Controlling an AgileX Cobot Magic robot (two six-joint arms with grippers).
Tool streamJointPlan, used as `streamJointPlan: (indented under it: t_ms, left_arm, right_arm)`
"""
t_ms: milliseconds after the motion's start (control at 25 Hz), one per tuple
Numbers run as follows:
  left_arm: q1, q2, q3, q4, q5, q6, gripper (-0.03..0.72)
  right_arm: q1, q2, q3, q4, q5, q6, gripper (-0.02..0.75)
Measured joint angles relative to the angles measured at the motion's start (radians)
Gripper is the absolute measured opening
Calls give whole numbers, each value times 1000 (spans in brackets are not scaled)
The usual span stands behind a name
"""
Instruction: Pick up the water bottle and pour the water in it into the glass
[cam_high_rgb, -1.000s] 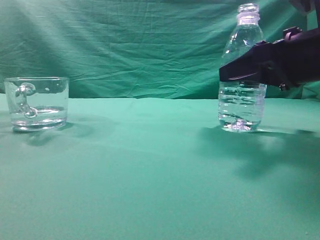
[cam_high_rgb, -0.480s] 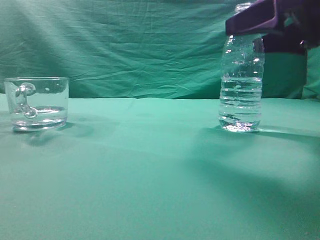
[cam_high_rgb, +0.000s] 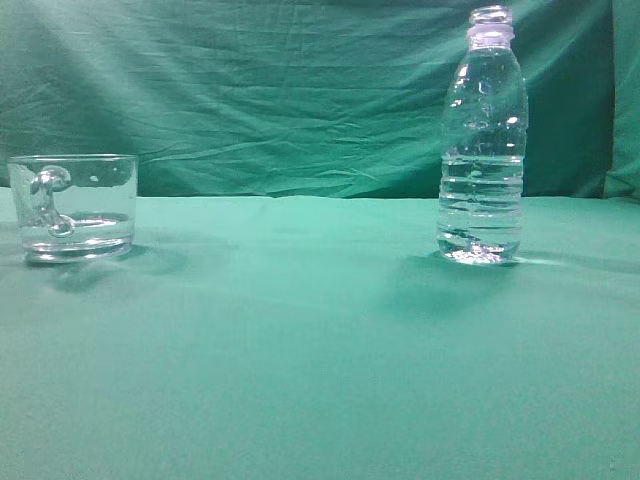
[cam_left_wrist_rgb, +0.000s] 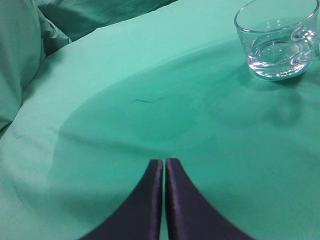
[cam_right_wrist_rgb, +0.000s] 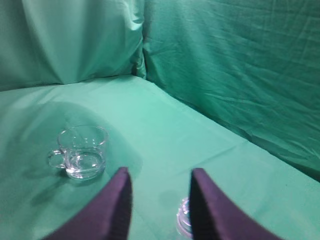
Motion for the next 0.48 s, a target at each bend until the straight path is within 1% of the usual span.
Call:
streamJointPlan:
  t_ms: [40,80,120,160,280,360,480]
  left_arm:
    - [0,0,0,0,0,0,0]
    - [0,0,0,0,0,0,0]
    - [0,0,0,0,0,0,0]
    - [0,0,0,0,0,0,0]
    - [0,0,0,0,0,0,0]
    - [0,0,0,0,0,0,0]
    - [0,0,0,0,0,0,0]
  right_arm:
    - [0,-34,0,-11,8,30,85]
    - [0,-67,0,-13,23,77,50]
    - [0,-100,0,-14,48,136,31]
    - [0,-126,0,-14,67,226,0]
    - [-3,-205,0,-26,87,458,0]
    - [-4,-252,2,-26,97,518,0]
    - [-4,-315,2,-26,126,543,0]
